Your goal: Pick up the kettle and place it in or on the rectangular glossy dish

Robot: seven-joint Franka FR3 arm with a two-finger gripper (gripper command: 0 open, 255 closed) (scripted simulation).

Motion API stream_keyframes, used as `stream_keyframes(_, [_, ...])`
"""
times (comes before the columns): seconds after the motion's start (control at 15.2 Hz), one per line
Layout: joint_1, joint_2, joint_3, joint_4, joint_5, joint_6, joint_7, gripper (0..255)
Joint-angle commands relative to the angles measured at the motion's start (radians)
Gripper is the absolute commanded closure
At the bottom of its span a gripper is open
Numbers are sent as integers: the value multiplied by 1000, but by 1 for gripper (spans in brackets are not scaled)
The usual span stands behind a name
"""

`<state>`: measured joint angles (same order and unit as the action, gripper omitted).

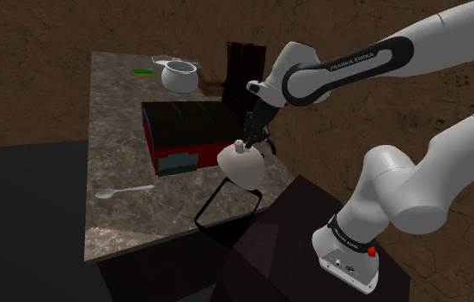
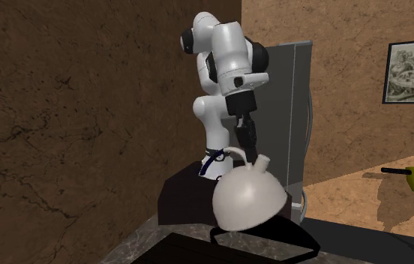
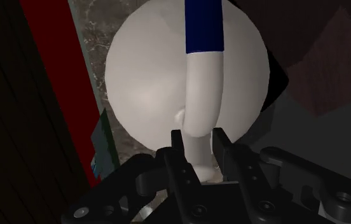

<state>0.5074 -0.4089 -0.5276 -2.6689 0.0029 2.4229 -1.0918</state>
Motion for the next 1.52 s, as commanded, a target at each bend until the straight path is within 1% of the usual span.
stream_keyframes(0.0, [25,3,42,-3,14,13,55,255])
stream_keyframes(0.33, [84,9,149,6,43,22,196,255])
stream_keyframes(0.4, [89,10,157,8,45,23,206,255])
stream_keyframes(0.99, [128,113,117,-42,106,170,143,255])
stream_keyframes(1.25, [156,168,95,-57,154,235,100,255])
stream_keyframes(1.45, [184,213,75,-64,204,283,58,255])
